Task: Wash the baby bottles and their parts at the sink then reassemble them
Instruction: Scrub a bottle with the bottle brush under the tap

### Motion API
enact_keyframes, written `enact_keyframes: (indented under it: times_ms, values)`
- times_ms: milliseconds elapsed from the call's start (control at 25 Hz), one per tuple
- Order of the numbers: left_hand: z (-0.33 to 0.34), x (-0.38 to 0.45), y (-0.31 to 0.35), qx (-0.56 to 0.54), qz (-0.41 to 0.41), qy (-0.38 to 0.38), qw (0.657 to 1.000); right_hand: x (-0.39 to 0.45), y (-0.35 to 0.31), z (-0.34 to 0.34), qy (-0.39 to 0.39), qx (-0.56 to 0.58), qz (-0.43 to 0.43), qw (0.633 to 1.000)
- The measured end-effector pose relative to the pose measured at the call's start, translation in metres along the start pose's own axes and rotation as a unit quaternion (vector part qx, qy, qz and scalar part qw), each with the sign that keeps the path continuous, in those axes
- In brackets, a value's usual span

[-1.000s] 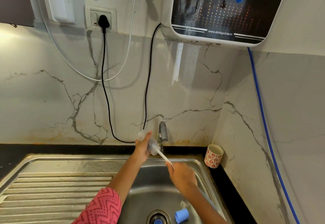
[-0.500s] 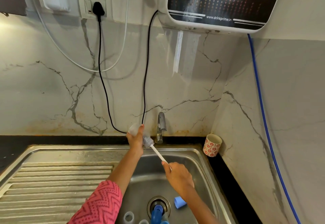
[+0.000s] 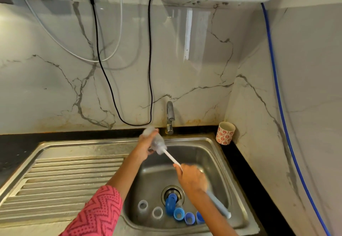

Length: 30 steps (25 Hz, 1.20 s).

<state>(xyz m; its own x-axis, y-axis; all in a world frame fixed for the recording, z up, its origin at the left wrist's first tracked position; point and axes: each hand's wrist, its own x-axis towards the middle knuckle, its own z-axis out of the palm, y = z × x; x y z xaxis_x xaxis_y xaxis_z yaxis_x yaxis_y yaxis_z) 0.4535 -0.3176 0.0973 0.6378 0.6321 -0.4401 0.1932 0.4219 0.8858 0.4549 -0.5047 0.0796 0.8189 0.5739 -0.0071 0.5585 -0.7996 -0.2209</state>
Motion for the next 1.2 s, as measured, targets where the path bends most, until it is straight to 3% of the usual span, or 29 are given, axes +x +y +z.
enact_keyframes:
  times_ms: [80, 200, 680, 880, 1000, 1200]
  values:
    - [0.008, -0.007, -0.022, 0.042, 0.014, -0.012, 0.999, -0.001, 0.000, 0.007, -0.029, 0.061, 0.014, 0.998]
    - [-0.001, -0.005, -0.032, -0.053, 0.054, 0.065, 0.995, -0.013, 0.006, 0.016, -0.075, 0.186, 0.027, 0.979]
    - [0.019, -0.017, -0.041, -0.079, 0.101, 0.181, 0.975, -0.043, 0.027, -0.009, -0.047, 0.144, 0.007, 0.988]
    - [0.008, -0.022, -0.019, -0.130, 0.074, 0.226, 0.963, -0.052, 0.042, -0.008, -0.040, 0.149, 0.008, 0.988]
    - [-0.012, -0.020, -0.003, -0.217, 0.060, 0.209, 0.952, -0.056, 0.072, -0.001, -0.045, 0.175, 0.058, 0.982]
    - [0.011, -0.021, -0.021, -0.190, 0.047, 0.118, 0.974, -0.043, 0.055, -0.011, -0.026, 0.177, 0.037, 0.983]
